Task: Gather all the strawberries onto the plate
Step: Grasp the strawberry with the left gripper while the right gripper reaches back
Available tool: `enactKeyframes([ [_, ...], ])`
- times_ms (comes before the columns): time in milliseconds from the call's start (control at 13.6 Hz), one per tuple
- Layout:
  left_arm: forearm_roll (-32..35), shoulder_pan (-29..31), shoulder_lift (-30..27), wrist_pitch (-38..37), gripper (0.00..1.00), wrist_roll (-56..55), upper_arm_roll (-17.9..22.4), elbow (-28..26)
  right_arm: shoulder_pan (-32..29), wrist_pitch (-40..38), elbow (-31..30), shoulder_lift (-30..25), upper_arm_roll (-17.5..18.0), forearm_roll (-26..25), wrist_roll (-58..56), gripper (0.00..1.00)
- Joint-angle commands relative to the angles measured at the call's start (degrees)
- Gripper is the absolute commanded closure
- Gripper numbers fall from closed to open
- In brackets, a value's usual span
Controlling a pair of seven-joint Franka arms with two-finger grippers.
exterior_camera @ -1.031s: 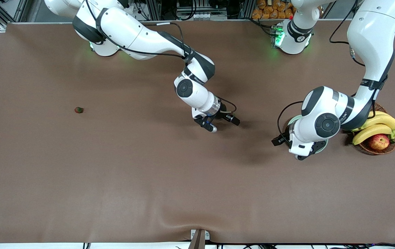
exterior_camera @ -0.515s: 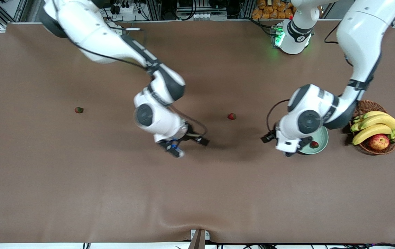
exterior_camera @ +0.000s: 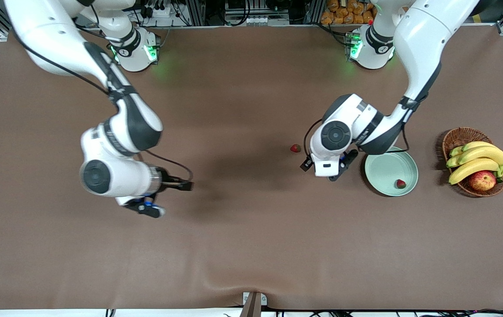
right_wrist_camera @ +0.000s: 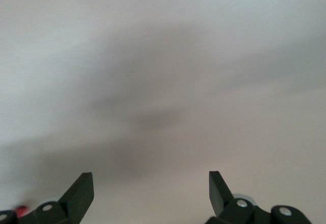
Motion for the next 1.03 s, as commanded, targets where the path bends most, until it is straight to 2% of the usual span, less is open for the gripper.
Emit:
enactKeyframes([
  [0,0.51,-1.87,2.03,-0.1,0.0,-8.72,0.15,1.22,-5.86,-1.69,-6.55,-5.1,0.8,-3.29,-10.62,0.0],
  [295,1.3,-4.96,3.52,1.39,0.05,-14.02,0.42,0.78,-12.72,-1.52,-15.95,-11.52,0.8,-8.11,-17.59,0.0],
  [442,1.3,-4.96,3.52,1.48,0.06,-14.72,0.5,0.17,-16.41,-0.38,-21.13,-14.86,0.8,-8.74,-23.02,0.0],
  [663,1.3,-4.88,3.61,4.02,0.09,-17.79,0.59,-1.85,-22.56,6.28,-31.85,-19.52,0.8,-9.18,-31.64,0.0],
  [957,2.69,-4.79,3.61,8.86,0.1,-20.6,0.77,-4.4,-26.96,15.67,-43.28,-21.98,0.8,-11.64,-32.72,0.0],
])
